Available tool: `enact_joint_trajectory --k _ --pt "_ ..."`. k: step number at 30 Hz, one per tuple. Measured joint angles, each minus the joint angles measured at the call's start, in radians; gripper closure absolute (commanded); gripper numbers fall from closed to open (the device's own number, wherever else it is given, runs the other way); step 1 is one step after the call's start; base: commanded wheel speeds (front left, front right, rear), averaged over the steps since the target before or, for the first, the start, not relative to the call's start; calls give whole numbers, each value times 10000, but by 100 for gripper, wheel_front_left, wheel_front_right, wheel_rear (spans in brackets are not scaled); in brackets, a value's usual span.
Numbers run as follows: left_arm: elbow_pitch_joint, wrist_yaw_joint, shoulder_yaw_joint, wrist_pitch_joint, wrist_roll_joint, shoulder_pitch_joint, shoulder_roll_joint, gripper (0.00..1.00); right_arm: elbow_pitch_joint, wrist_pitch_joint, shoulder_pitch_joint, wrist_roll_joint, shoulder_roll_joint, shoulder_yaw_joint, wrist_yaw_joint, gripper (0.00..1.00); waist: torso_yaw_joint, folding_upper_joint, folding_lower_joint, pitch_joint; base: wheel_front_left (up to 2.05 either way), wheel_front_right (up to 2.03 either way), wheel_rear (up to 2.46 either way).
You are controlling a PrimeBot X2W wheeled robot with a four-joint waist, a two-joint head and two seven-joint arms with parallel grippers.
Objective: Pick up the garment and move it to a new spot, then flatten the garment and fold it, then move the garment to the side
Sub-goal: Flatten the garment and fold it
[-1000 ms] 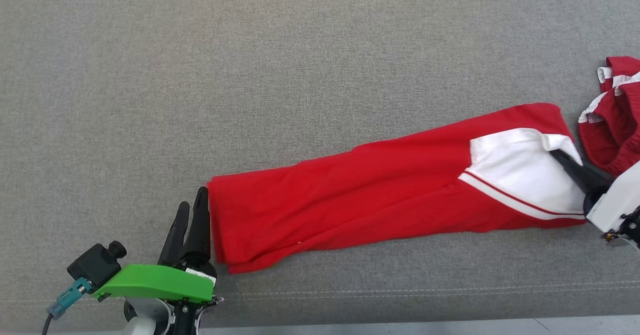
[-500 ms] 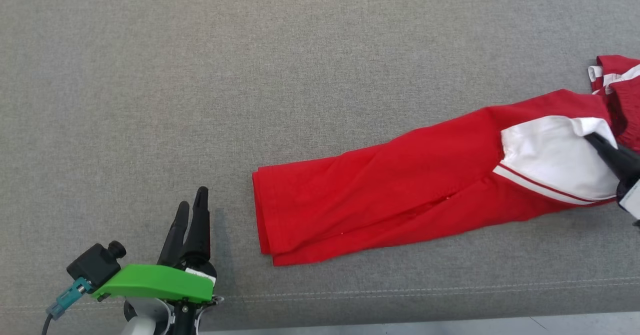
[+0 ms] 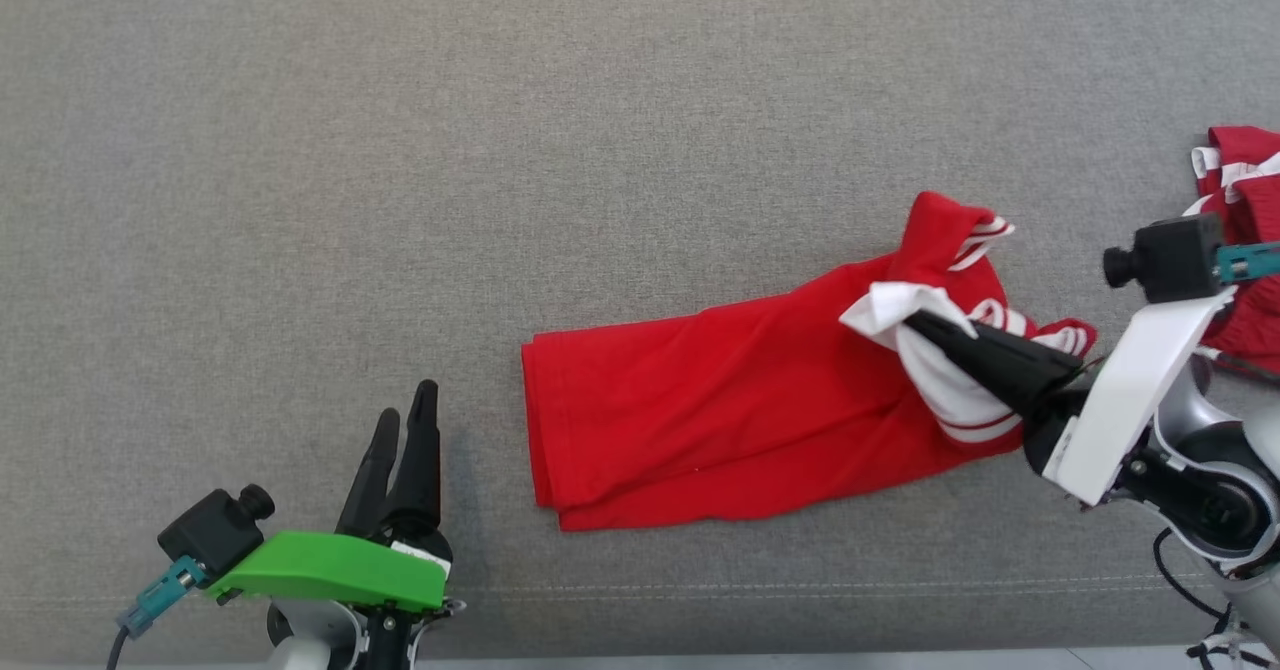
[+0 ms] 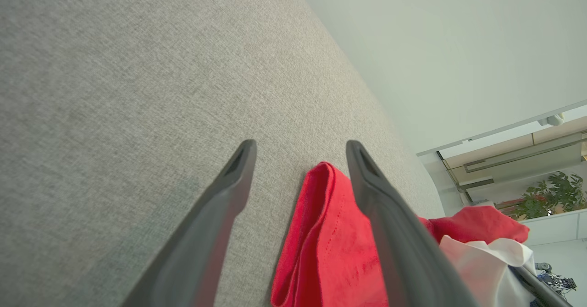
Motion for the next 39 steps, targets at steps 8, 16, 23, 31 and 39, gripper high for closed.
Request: enact_joint_trajectory --k 8,16,23,31,39 --pt "140 -86 -178 12 -2 -18 -159 0 -675 663 207 -265 805 1187 -552 100 452 0 0 -85 0 0 0" --pt "286 -174 -240 12 -6 -31 -267 0 -589 587 198 -961 1908 1670 -1283 100 873 0 0 -71 0 0 0" --pt "343 -182 -247 10 -13 -64 -295 0 165 414 -31 -1662 2577 2167 -1762 100 1057 0 0 -54 0 0 0" --pt "410 -188 -257 10 -13 -129 -303 0 805 73 -539 -2140 3206 2276 -1866 100 1184 0 0 -8 0 0 0" --pt "558 -272 -261 6 -13 -181 -320 0 1471 -4 -720 -2420 3555 2686 -1864 96 1262 0 0 -58 0 0 0"
